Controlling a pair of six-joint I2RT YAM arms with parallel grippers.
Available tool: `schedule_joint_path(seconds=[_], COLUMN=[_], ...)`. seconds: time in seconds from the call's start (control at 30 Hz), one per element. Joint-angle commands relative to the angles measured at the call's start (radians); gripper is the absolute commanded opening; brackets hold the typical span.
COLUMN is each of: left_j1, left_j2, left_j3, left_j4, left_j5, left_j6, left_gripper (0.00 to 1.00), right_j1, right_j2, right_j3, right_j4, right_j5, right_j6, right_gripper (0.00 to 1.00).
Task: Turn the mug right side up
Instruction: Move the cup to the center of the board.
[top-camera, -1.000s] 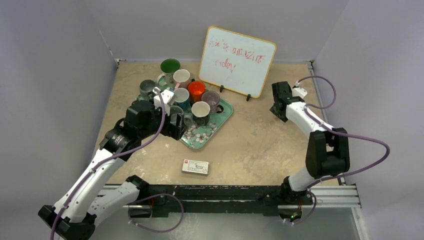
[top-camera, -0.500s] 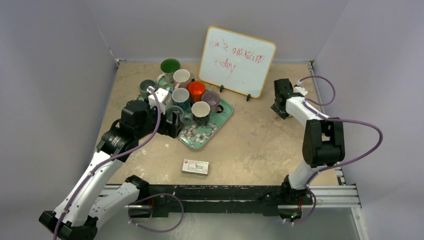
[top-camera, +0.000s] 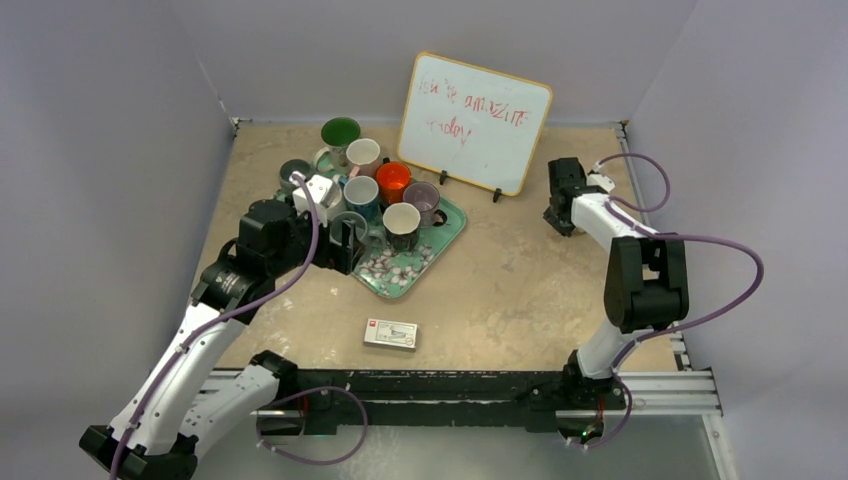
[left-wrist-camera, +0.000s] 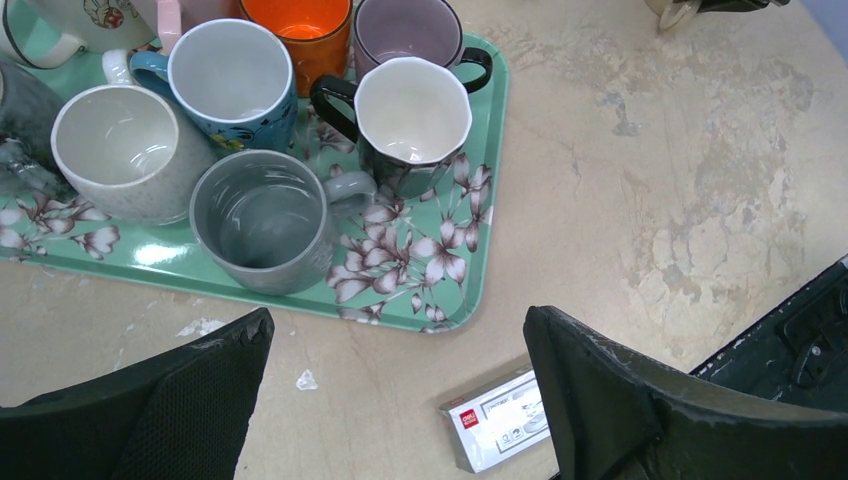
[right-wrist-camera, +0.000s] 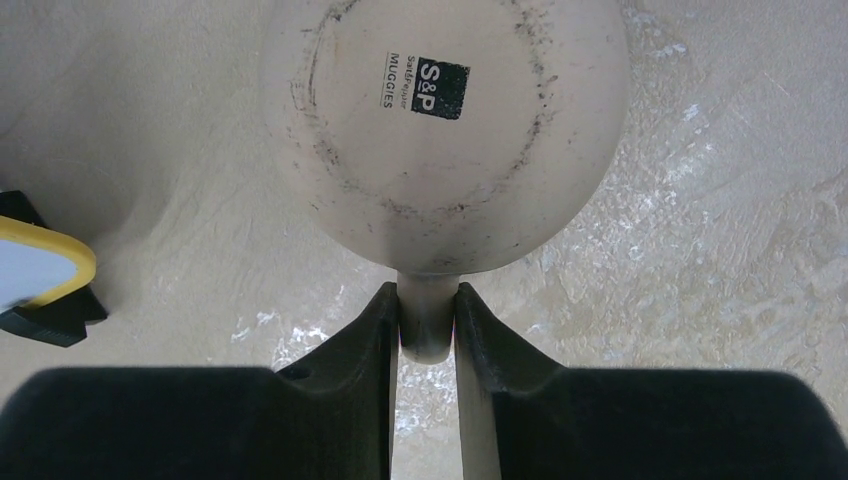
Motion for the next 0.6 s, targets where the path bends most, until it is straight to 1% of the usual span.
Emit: schedule_joint_path(seconds=[0.0, 0.13, 0.27, 0.4, 0.5, 0.57], left_j1=[0.009, 0.011, 0.016, 0.017, 0.016, 0.017], left_j2=[-0.007, -0.001, -0.007, -0.011, -0.013, -0.015], left_j3=[-0.006, -0.002, -0.004, -0.006, -0.008, -0.006], left_j4=[0.034, 0.033, 0.033, 0.032, 0.031, 0.03], left_j5=[0.014, 0.013, -0.001, -0.007, -0.032, -0.058], left_j6=[-0.002, -0.003, -0.006, -0.008, -0.021, -0.035], left_gripper=[0.95, 0.95, 0.95, 0.95, 0.95, 0.97], right_j1=[-0.002, -0.002, -0.002, -0.002, -0.002, -0.002], right_j2=[-0.026, -0.071, -0.153, -0.236, -0.287, -0.323], right_j3=[-0.006, -0.043, -0.137, -0.216, -0.258, -0.287], right_j4=[0.037, 0.081, 0.156, 0.198, 0.225, 0.246], right_j5=[-0.02, -0.061, -0.125, -0.232, -0.283, -0.347], right_j6=[-0.004, -0.039, -0.119, -0.151, -0.16, -0.159], right_gripper=[0.0, 0.0, 0.0, 0.0, 0.0, 0.0])
